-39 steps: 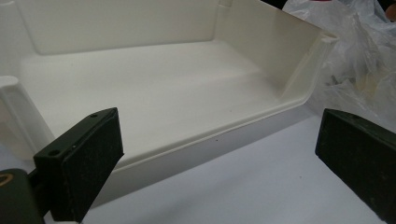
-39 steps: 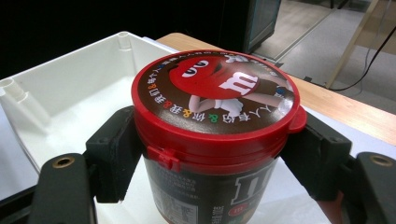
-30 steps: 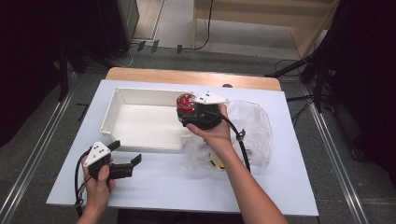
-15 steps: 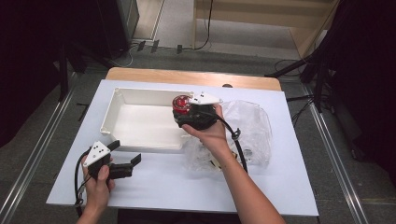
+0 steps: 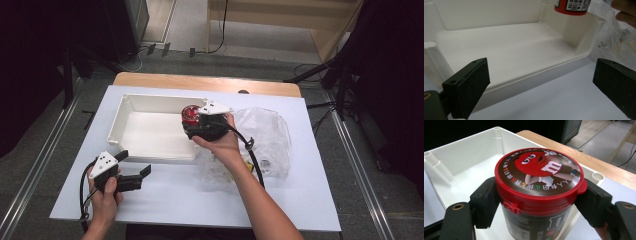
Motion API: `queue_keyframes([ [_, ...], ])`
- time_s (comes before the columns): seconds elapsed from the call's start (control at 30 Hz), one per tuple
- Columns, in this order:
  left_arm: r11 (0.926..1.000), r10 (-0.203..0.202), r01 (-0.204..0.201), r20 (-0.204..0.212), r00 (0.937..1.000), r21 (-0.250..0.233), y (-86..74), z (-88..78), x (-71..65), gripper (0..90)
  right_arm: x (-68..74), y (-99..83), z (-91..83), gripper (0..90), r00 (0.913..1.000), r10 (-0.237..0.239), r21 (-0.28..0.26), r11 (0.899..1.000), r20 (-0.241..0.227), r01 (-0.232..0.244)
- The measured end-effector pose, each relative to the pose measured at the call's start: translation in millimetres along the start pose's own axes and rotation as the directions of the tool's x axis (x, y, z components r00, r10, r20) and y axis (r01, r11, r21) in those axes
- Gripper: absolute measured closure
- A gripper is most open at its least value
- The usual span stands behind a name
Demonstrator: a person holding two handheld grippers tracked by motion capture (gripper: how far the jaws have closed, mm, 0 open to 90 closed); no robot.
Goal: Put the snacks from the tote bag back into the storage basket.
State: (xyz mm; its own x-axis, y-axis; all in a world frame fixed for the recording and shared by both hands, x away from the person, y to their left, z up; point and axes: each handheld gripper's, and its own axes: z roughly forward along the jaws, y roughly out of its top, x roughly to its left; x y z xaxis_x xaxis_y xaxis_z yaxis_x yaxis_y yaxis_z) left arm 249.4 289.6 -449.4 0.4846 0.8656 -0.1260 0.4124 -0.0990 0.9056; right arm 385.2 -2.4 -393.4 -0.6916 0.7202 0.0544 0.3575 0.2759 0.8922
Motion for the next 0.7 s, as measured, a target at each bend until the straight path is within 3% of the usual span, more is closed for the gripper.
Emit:
queue_keyframes([
  [0.7, 1.0, -0.001, 0.001, 0.002, 1.0, 0.0, -0.1, 0.5, -0.4, 1.1, -1.4, -16.7, 7.0, 26.1, 0.9996, -0.013, 0.032, 0.999, -0.026, 0.013],
])
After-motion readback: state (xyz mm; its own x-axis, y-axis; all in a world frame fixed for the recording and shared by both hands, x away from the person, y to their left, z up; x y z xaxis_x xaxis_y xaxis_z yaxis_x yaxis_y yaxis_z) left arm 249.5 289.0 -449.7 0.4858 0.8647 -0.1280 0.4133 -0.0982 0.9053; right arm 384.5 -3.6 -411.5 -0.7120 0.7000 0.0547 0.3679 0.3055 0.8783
